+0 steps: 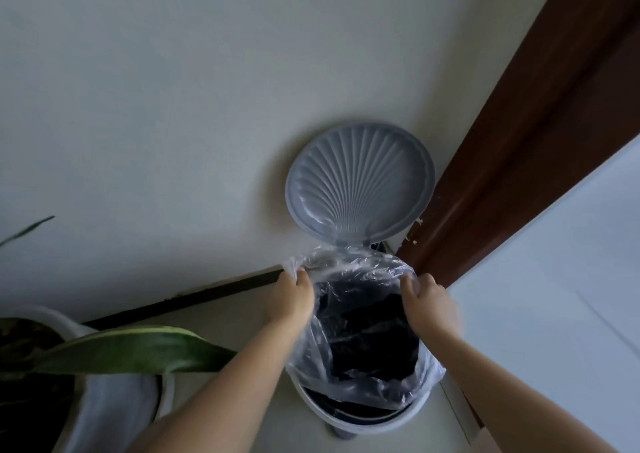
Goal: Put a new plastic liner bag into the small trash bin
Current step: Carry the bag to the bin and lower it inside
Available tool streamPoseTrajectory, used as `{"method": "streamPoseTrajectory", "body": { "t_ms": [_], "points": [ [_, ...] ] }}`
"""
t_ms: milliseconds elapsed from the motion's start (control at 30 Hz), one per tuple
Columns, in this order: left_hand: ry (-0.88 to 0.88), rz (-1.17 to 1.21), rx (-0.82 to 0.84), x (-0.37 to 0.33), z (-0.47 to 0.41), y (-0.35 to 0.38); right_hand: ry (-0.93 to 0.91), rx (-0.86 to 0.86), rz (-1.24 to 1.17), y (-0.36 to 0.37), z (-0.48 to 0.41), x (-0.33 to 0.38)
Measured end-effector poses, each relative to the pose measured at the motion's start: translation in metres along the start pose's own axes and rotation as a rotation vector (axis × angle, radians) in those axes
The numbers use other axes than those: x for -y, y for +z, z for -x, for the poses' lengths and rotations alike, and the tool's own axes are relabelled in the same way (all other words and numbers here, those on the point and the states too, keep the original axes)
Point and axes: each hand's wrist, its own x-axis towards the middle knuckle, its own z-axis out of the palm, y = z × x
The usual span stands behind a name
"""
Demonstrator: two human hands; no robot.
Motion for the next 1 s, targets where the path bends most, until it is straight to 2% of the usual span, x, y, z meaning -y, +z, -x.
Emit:
{"method": "streamPoseTrajectory", "body": {
  "t_ms": [167,233,467,667,733,833,900,1000],
  "points": [
    [0.103,0.136,-0.071,-0.008,0.019,0.018,0.016,-0.026,-0.051,-0.002,-0.001,-0.014],
    [0.158,0.128,-0.037,-0.014,0.026,0.027,0.003,-0.011,-0.087,-0.004,0.0,-0.019],
    [-0.069,0.305,0.239,-0.007,0.023,0.057,-0.049,-0.001,-0.299,-0.006,0.008,-0.027],
    [-0.069,0.151,0.367,0.004,0.011,0.064,-0.17,0.009,-0.345,0.007,0.004,-0.046],
    [0.04,0.099,0.252,0.002,0.013,0.06,-0.171,0.045,-0.427,0.007,0.003,-0.048],
    [0.236,0.108,-0.037,0.001,0.02,0.048,-0.204,0.069,-0.547,0.004,0.004,-0.046],
    [0.276,0.195,-0.143,0.0,0.022,0.038,-0.256,0.107,-0.589,0.002,0.006,-0.045],
    [0.268,0.204,-0.199,0.002,0.019,0.026,-0.261,0.125,-0.586,0.002,0.007,-0.042]
  ]
}}
